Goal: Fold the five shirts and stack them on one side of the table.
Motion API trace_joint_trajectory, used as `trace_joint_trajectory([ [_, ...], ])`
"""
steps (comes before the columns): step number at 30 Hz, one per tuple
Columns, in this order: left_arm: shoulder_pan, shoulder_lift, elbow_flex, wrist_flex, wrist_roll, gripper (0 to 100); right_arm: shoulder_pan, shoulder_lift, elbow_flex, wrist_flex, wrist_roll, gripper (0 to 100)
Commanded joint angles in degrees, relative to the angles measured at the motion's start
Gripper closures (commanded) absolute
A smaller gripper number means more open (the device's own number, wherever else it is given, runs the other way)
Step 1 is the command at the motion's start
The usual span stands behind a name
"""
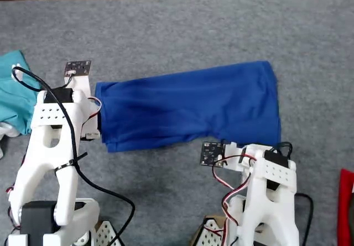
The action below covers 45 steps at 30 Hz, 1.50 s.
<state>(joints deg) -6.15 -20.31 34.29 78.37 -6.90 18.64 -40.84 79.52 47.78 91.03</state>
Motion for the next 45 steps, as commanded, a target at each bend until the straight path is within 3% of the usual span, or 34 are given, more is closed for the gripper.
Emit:
trace_joint_trajectory([
  [1,0.0,-2.2,-2.7,0.4,-0.4,98,1.1,0.0,0.4,-2.5,0.4,88.9],
  [12,-0.4,-2.2,-2.7,0.7,-0.4,98,1.1,-0.2,-0.7,-2.8,0.4,89.1],
  [18,-0.4,-2.2,-2.7,0.8,-0.4,98,1.0,0.0,-3.3,-3.0,0.4,99.4],
  [37,-0.4,-2.2,-2.6,0.9,-0.4,98,0.9,0.0,-17.6,0.4,0.4,99.3],
  [45,-0.4,-2.2,-2.6,1.0,-0.4,98,-3.2,0.0,-21.7,0.5,0.4,99.3],
])
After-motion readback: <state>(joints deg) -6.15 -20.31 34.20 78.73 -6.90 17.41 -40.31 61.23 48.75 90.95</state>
